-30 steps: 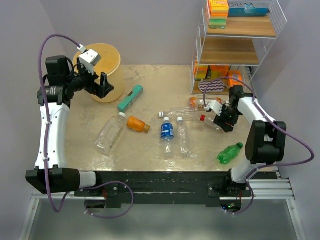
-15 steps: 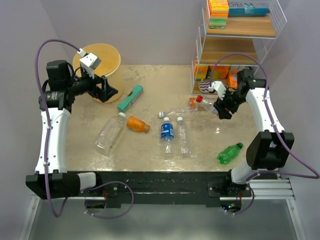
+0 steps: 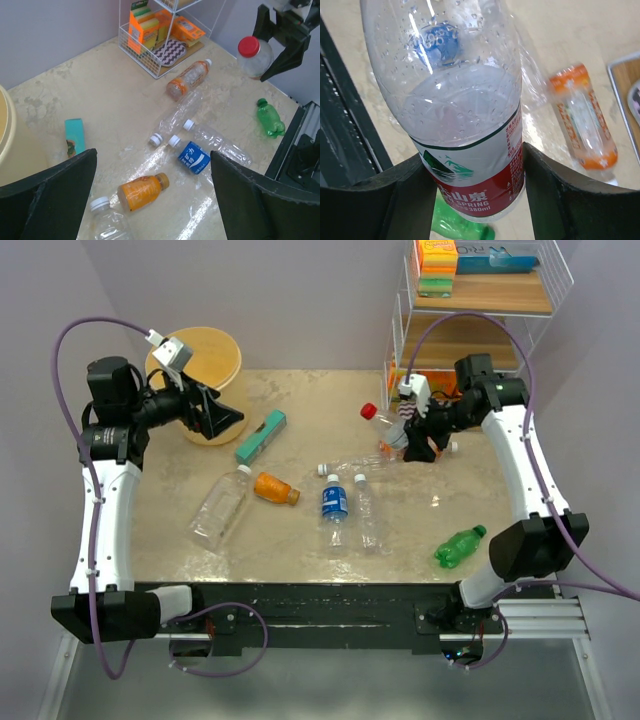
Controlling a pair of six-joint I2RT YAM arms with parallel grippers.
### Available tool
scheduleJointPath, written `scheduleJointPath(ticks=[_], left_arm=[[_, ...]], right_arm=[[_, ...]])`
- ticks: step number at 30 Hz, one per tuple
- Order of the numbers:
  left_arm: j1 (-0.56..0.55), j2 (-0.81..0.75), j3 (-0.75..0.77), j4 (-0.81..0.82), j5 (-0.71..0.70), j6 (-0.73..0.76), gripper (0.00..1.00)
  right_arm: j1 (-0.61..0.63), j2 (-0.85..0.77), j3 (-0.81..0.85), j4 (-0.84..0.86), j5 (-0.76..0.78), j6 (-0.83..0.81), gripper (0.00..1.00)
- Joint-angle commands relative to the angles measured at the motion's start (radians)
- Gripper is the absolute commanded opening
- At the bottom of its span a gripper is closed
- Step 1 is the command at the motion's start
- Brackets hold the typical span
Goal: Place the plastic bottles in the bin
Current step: Pick up the plastic bottle at the center of the board.
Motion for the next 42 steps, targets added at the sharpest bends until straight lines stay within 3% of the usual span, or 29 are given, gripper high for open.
scheduleJointPath(ticks=[1, 9, 15, 23, 34, 42], left_arm=[[-0.013, -0.02, -0.005, 0.108, 0.057, -0.123, 0.99], [-0.084, -0.035, -0.056, 0.257, 0.059, -0.276, 0.99], [-0.217, -0.031, -0.068, 0.338, -0.015, -0.349, 0.99], [-0.228, 0.014, -0.068, 0.532, 0.047, -0.534, 0.99], [-0.265, 0.066, -0.074, 0.789, 0.071, -0.661, 0.99], [-0.366, 0.076, -0.08, 0.83, 0.034, -0.644, 0.99]], right_arm=[[0.073, -0.048, 0.038, 0.039, -0.093, 0.14, 0.43], [0.131, -0.043, 0.115, 0.112, -0.218, 0.284, 0.44], [0.157, -0.039, 0.148, 0.197, -0.319, 0.393, 0.45], [0.223, -0.008, 0.185, 0.319, -0.374, 0.525, 0.46], [0.325, 0.09, 0.302, 0.306, -0.336, 0.501, 0.48], [0.354, 0.162, 0.372, 0.344, -0.384, 0.557, 0.48]])
